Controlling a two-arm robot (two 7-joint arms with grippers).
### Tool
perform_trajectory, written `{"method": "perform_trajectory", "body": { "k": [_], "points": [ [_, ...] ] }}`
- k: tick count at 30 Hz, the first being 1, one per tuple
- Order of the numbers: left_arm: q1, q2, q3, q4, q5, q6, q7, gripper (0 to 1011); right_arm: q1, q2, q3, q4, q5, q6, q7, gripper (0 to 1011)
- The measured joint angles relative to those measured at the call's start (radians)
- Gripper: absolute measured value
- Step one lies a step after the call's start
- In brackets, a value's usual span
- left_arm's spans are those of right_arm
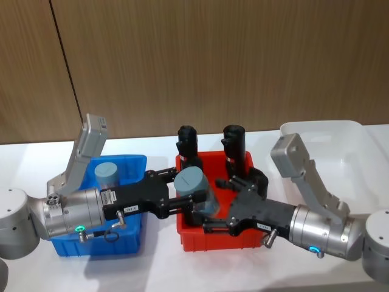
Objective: Pick the cotton swabs from the blue box and place them into the white box.
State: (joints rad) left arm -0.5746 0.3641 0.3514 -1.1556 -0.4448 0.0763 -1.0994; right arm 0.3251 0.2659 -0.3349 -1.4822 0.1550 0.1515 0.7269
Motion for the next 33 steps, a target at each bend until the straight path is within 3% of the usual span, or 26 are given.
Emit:
{"method": "perform_trajectory", "body": {
  "k": [14,19,25,33],
  "points": [
    [0.000,0.000,0.000,0.000,0.000,0.000,0.000,660,0.033,-0.017,-0.020,0.054,-0.050,-0.011,-0.002,993],
    [0.000,0.000,0.000,0.000,0.000,0.000,0.000,660,0.038,-0.020,-0.024,0.061,-0.055,-0.011,-0.002,906],
    [0.000,0.000,0.000,0.000,0.000,0.000,0.001,660,0.043,-0.022,-0.029,0.066,-0.057,-0.009,-0.001,733],
    [0.000,0.000,0.000,0.000,-0.001,0.000,0.001,660,0.049,-0.023,-0.033,0.071,-0.051,-0.006,-0.003,668]
  ]
}}
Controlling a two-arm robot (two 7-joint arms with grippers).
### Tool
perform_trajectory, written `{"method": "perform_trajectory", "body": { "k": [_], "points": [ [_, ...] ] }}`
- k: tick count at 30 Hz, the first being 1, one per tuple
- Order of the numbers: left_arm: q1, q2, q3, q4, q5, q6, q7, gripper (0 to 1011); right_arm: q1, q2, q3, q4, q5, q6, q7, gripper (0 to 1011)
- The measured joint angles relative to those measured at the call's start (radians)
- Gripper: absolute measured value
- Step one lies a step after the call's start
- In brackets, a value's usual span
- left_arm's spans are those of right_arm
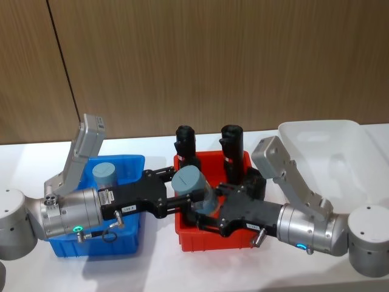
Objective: Pick the cotton swabs from the blue box and place them into the white box.
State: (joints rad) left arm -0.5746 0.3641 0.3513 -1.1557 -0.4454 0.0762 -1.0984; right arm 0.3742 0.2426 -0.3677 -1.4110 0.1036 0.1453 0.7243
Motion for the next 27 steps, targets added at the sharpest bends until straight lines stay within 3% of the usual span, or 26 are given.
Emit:
{"method": "perform_trajectory", "body": {
  "k": [6,17,27],
  "points": [
    [0.000,0.000,0.001,0.000,0.000,0.000,-0.001,703,0.004,0.000,-0.002,0.001,0.003,0.001,-0.002,660],
    [0.000,0.000,0.001,0.000,0.001,0.000,-0.001,1003,0.004,0.004,-0.005,-0.001,0.015,0.001,-0.006,659],
    [0.000,0.000,0.000,0.000,0.001,0.000,-0.001,1004,-0.011,0.025,0.004,-0.021,0.046,-0.001,-0.020,659]
  ]
}}
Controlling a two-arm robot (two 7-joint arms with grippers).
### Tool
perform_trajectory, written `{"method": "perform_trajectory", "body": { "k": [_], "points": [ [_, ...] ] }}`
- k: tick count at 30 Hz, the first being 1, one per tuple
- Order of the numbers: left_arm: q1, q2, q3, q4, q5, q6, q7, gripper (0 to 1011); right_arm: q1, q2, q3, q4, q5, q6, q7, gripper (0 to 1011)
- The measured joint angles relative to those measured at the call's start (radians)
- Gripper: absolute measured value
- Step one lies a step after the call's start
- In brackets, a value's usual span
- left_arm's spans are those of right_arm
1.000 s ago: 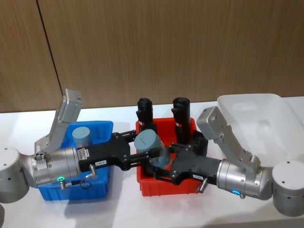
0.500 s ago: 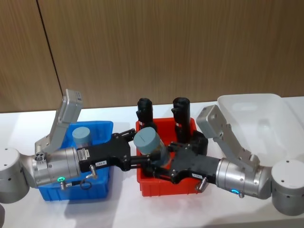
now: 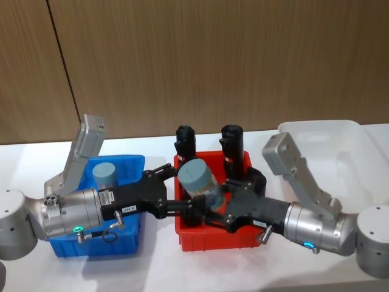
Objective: Pick the cotton swabs from the blue box and place them into the white box.
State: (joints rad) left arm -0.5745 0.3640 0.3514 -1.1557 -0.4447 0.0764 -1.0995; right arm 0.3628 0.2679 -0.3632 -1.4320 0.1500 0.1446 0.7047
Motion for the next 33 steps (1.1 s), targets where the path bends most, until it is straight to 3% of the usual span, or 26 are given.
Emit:
{"method": "perform_trajectory", "body": {
  "k": [15,33],
  "points": [
    [0.000,0.000,0.000,0.000,0.000,0.000,0.000,1004,-0.052,0.068,0.048,-0.065,0.096,-0.015,-0.061,659],
    [0.000,0.000,0.000,0.000,0.000,0.000,0.000,1004,-0.110,0.180,0.148,-0.133,0.231,-0.060,-0.183,659]
  ]
}}
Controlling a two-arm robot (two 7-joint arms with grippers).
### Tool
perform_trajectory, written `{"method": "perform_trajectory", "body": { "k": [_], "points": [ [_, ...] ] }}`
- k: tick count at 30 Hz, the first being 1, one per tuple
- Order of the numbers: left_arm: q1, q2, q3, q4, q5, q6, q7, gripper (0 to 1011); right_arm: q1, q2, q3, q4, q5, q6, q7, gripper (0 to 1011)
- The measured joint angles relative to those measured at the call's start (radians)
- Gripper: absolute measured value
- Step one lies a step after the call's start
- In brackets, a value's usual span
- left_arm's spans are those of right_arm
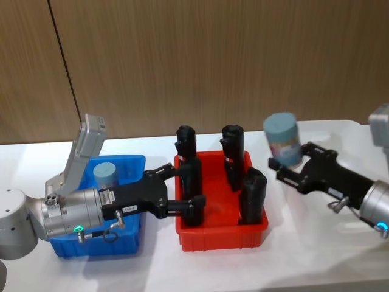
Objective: Pick the cotton swabs from the blue box and place them into the white box.
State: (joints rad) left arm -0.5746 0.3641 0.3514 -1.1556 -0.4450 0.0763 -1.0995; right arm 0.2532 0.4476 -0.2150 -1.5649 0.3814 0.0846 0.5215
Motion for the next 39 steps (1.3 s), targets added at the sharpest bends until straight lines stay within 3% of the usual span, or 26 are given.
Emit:
{"method": "perform_trajectory", "body": {
  "k": [8,12,29,39],
  "points": [
    [0.000,0.000,0.000,0.000,0.000,0.000,0.000,1003,0.003,0.021,0.026,0.029,0.019,-0.004,-0.051,659],
    [0.000,0.000,0.000,0.000,0.000,0.000,0.000,1004,0.023,0.025,0.036,0.077,0.013,-0.001,-0.082,659],
    [0.000,0.000,0.000,0.000,0.000,0.000,0.000,1004,0.139,-0.004,0.028,0.326,-0.072,0.010,-0.141,659],
    [0.000,0.000,0.000,0.000,0.000,0.000,0.000,1004,0.178,-0.017,0.023,0.405,-0.102,0.001,-0.159,915]
  ]
}}
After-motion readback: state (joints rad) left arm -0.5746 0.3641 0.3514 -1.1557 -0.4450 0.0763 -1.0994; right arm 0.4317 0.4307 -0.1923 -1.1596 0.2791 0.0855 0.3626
